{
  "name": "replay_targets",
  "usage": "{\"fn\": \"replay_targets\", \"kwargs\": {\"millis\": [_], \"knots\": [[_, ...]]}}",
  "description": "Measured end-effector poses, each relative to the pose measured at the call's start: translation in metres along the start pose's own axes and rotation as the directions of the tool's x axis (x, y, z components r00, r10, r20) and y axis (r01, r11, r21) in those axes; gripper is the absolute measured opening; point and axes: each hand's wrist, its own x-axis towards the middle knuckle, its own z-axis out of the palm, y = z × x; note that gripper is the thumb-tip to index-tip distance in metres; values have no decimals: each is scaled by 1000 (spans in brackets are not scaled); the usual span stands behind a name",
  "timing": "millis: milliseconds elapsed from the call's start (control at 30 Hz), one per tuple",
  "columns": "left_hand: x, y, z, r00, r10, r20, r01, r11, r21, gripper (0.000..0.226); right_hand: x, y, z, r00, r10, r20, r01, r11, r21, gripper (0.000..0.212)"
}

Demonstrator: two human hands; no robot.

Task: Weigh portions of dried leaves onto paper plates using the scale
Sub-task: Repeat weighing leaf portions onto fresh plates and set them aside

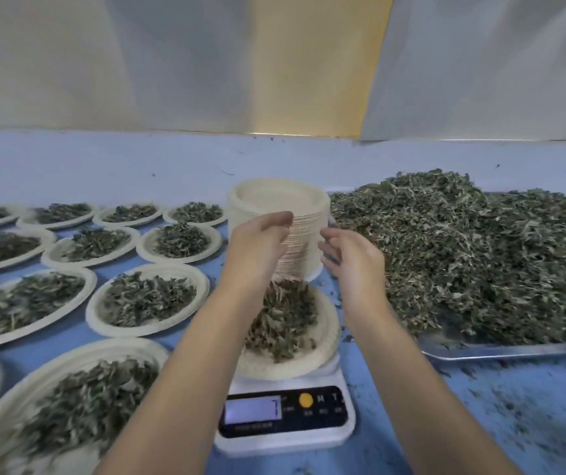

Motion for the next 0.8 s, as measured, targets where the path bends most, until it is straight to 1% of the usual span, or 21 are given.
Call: {"fn": "replay_targets", "kwargs": {"millis": [67,167,233,300,467,600,800], "knots": [[-3,-4,-23,999,14,-31,-14,999,30,27,1,6,-3,1000,25,8,-25,997,-77,27],[-5,-13,-51,993,17,-113,-9,997,73,24,1,15,-3,997,75,35,-69,988,-137,29],[-6,-19,-62,985,-15,-174,23,999,43,22,1,22,-2,995,87,52,-78,984,-159,28],[-7,-25,-67,979,-38,-199,39,999,0,24,0,27,-1,994,88,62,-76,981,-179,26],[-9,-35,-65,976,-102,-191,100,995,-24,35,0,28,-4,995,80,53,-69,978,-197,27],[-10,-41,-60,973,-131,-188,124,991,-45,33,-3,27,-4,994,87,59,-74,980,-185,30],[-8,-41,-60,959,-177,-220,156,982,-109,35,-5,20,-2,994,101,48,-94,986,-134,31]]}}
